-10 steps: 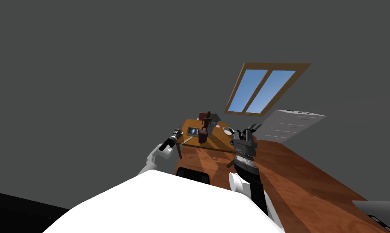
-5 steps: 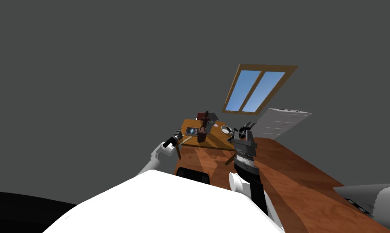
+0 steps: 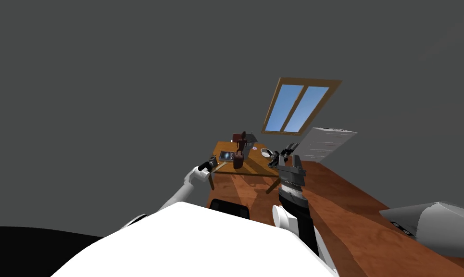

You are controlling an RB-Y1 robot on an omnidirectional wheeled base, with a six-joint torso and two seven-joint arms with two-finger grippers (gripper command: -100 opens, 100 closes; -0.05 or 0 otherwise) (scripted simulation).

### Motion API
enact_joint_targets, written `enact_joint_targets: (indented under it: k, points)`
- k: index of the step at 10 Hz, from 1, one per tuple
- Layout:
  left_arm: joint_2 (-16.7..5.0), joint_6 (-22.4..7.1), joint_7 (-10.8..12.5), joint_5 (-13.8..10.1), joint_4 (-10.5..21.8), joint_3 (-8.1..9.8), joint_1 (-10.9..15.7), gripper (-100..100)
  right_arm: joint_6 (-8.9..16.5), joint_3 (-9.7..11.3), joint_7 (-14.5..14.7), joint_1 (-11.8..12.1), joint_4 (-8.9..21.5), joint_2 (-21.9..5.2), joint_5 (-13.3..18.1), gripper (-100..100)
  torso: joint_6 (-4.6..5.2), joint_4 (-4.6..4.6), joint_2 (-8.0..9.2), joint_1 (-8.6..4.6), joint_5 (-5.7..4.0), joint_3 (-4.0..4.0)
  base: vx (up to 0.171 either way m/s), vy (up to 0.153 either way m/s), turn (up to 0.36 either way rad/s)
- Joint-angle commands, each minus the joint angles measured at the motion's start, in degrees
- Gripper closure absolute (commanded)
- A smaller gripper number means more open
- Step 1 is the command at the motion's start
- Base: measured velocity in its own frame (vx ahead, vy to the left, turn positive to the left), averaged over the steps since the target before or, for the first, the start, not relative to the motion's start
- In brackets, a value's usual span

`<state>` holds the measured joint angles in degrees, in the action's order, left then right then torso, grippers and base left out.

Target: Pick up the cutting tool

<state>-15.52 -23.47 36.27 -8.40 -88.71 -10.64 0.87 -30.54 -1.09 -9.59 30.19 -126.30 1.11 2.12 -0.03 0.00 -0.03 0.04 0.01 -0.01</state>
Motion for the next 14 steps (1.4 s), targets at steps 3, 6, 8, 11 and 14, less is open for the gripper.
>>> enact_joint_targets:
  k: [3,6,8,11,14]
  points:
    - [-0.1,-6.2,3.2,-1.3,5.0,-0.40,3.0,-100,0.0,0.0,0.0,0.0,0.0,0.0,0.0,0,0.00,0.00,-0.02,-0.01,0.00,-0.01,0.002,0.004,-0.060]
    - [-0.1,-11.1,7.0,-3.2,10.0,-0.82,7.2,-100,0.0,0.0,0.0,0.0,0.0,0.0,0.0,0,-0.02,-0.01,-0.03,0.00,0.00,-0.02,0.008,0.004,-0.070]
    - [-0.1,-12.2,7.0,-3.2,11.6,-0.82,7.2,-100,0.0,0.0,0.0,0.0,0.0,0.0,0.0,0,-0.03,-0.01,-0.03,-0.01,0.00,-0.02,0.008,0.001,-0.015]
    - [0.0,-17.5,10.6,-5.1,16.8,-1.12,11.3,-100,0.0,0.0,0.0,0.0,0.0,0.0,0.0,0,-0.03,-0.01,-0.04,-0.02,0.00,-0.03,0.013,0.002,-0.051]
    - [0.1,-20.5,12.3,-6.0,21.2,-1.22,13.3,-100,0.0,0.0,0.0,0.0,0.0,0.0,0.0,0,-0.02,-0.02,-0.09,-0.01,-0.01,-0.05,0.023,0.004,-0.046]
